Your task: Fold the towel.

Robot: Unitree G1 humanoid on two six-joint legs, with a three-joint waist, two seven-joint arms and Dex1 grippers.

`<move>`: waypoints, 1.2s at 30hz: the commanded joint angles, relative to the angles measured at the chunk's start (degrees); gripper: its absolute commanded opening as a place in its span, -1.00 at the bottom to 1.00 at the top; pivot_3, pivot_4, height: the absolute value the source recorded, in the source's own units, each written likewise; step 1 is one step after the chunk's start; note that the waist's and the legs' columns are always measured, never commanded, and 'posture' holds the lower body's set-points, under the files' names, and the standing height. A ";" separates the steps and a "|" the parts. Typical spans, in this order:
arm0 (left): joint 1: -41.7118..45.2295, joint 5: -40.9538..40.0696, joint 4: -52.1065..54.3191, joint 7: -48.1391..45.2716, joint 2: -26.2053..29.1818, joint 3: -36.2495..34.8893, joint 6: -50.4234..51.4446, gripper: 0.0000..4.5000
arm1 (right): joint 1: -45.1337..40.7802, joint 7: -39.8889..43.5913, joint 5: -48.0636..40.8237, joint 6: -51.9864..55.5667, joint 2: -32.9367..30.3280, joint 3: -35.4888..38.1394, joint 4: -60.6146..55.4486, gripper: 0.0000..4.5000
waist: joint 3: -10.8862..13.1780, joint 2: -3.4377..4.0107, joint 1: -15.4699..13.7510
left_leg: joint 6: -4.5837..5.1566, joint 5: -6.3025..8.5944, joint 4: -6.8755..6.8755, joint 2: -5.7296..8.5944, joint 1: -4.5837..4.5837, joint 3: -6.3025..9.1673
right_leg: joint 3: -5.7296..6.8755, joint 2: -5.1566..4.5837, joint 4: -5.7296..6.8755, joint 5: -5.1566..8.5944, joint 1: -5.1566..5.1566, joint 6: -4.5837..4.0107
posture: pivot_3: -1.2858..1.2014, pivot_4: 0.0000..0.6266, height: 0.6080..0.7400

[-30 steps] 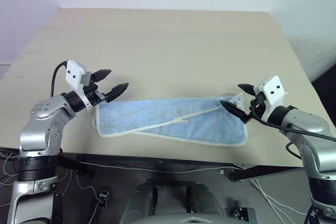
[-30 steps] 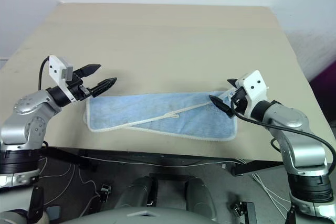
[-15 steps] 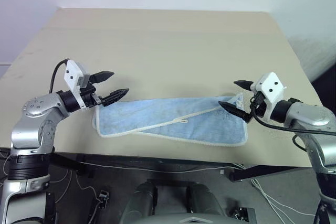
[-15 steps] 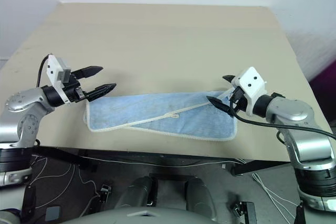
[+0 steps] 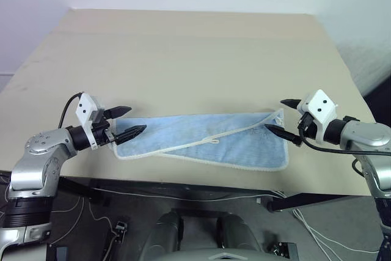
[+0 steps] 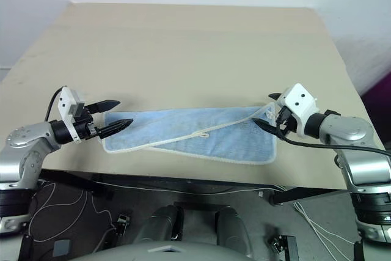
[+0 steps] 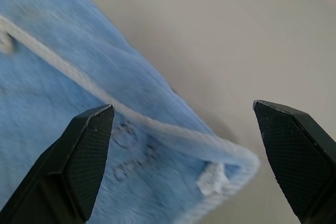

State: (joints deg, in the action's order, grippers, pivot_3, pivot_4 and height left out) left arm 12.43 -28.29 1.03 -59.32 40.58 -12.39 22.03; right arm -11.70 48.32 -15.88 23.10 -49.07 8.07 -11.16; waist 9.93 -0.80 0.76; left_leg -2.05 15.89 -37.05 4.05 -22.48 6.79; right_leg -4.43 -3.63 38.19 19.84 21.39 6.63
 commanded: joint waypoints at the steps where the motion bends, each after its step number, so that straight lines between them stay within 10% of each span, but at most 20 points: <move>1: 0.19 -0.45 2.12 -0.98 1.34 -0.11 -0.32 1.00 | -1.28 0.41 0.42 -1.27 -0.67 0.47 -0.52 0.98 | 0.00 0.00 0.11 | 0.00 0.00 0.00 0.00 0.00 0.00 | -0.01 0.00 0.00 0.00 0.00 0.00 | 0.03 -0.52 1.00; 17: 3.77 10.32 -2.15 -26.21 16.92 12.51 -15.37 1.00 | -4.43 0.38 2.08 -1.89 1.13 -1.95 2.21 0.98 | 0.06 0.11 0.06 | 0.00 0.00 0.04 0.00 0.00 -0.03 | -0.01 -0.01 -0.04 0.00 0.00 -0.01 | 0.03 -0.52 1.00; 36: 36.84 19.82 -35.16 -33.18 19.03 48.35 -40.39 1.00 | -7.62 -2.44 2.05 -1.22 5.64 -3.10 2.78 0.98 | 0.16 0.21 0.64 | 0.04 -0.01 -0.06 0.02 -0.07 -0.06 | -0.01 0.08 0.12 0.00 0.11 0.00 | 0.03 -0.52 1.00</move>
State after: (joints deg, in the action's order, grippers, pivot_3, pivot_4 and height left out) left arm 48.02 -6.68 -34.22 -91.95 57.64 33.51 -17.76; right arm -18.50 45.80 -13.49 22.16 -43.35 4.17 -8.13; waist 10.09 -0.59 1.40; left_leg -2.01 15.88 -37.11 4.06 -22.56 6.73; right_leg -4.43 -3.55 38.32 19.84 21.50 6.63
